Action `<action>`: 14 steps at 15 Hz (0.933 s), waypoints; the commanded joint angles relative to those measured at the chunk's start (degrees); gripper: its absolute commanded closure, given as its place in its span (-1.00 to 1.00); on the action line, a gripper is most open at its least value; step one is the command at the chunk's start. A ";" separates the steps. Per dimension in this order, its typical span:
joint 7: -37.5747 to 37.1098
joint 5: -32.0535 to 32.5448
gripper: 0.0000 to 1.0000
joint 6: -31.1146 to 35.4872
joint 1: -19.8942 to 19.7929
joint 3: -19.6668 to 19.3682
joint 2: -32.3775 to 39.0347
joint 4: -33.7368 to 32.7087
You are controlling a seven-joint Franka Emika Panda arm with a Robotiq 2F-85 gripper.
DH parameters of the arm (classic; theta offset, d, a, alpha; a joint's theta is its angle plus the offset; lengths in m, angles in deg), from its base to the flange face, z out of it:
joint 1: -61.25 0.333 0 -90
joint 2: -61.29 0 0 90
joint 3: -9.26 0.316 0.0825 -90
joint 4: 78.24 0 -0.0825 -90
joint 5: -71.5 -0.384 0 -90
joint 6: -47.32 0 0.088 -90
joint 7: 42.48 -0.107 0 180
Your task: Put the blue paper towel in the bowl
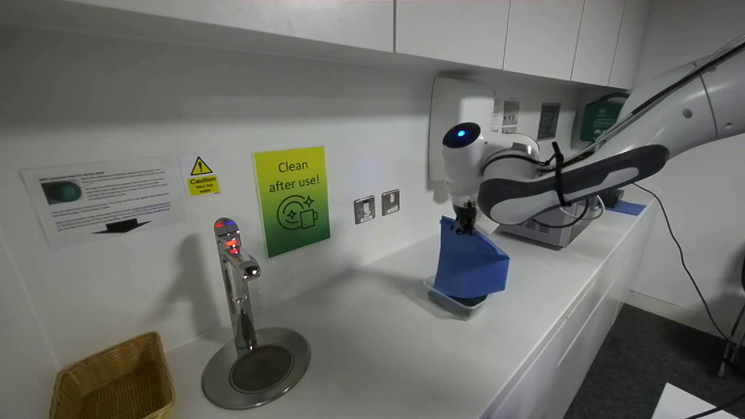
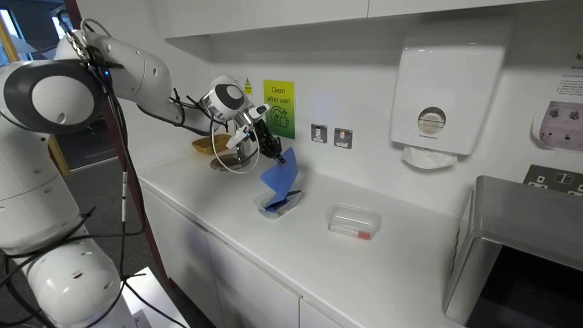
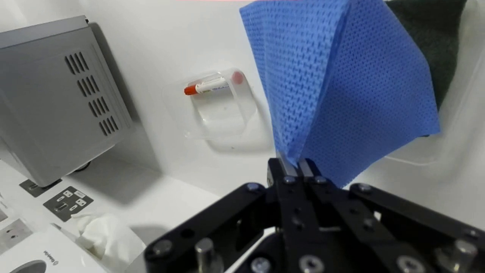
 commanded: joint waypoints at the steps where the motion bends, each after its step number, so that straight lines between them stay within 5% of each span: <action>1: 2.09 -2.79 0.99 2.51 -1.21 0.46 -3.19 1.24; 7: 5.43 -12.86 0.99 3.81 -1.09 0.80 -1.54 1.57; 14: 6.73 -14.86 0.99 3.02 -1.02 1.11 0.55 3.36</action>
